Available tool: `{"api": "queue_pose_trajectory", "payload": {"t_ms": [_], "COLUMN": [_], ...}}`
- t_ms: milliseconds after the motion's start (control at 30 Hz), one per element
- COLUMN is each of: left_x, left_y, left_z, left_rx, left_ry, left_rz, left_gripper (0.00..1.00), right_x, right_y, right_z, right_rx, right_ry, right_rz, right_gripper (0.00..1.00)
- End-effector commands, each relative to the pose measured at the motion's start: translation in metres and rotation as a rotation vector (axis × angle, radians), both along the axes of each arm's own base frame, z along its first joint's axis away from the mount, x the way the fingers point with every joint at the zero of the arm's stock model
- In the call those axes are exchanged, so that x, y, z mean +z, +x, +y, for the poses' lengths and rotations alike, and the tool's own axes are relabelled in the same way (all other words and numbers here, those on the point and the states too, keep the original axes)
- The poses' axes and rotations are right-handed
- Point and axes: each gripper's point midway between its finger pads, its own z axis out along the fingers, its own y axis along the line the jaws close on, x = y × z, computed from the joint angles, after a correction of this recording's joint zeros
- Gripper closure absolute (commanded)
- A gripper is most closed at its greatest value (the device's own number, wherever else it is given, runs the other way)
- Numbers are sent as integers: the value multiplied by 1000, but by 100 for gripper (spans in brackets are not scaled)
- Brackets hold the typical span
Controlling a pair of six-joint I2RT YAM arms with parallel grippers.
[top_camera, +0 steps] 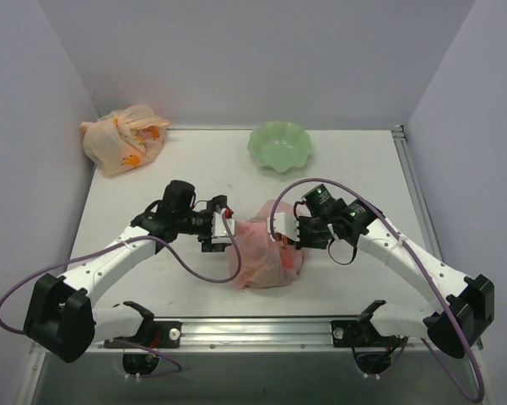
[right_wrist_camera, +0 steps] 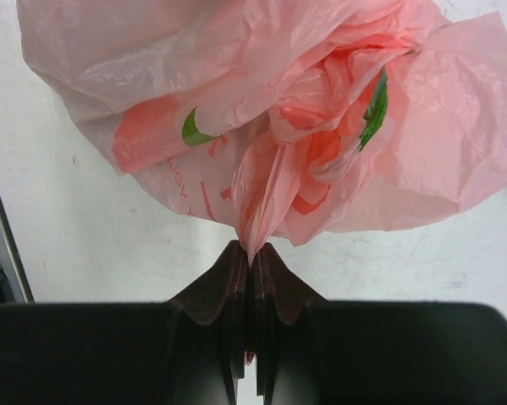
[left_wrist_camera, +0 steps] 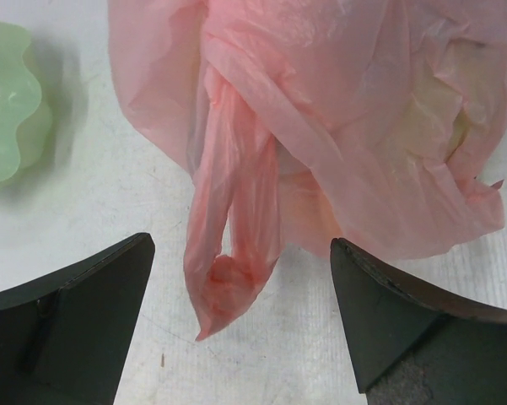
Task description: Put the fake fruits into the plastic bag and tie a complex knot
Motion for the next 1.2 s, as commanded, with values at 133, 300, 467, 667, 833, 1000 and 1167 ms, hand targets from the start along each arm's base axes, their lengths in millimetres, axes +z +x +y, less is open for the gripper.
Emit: {"api": "queue_pose_trajectory", "payload": {"t_ms": [133,300,467,667,833,1000,1167], "left_x": [-16,-23,-23,-8,20,12,-16], "left_y": [30,44,52,50,62,60,52], "left_z": [-26,-33,-5,30,58,78,90], "left_rx": [-54,-14,108,186,257,264,260], "left_ry": [80,128,156,152,144,175,223], "left_rz": [-239,-243,-188,-225,-240,-220,-178], "left_gripper": [3,72,100,100,100,100,100], "right_x": [9,15,15,15,24,4,-34], "right_y": [2,4,13,23,38,48,50], "right_z": [-4,-10,-34,-59,-82,-101,-122], "right_rx": [10,-1,-85,-156,-241,-304,-375], "right_ry": [-3,-12,-43,-72,-76,-71,-93], "right_rz": [-40,-77,-111,-139,-177,-160,-98], "right_gripper": [100,100,100,100,100,100,100]}}
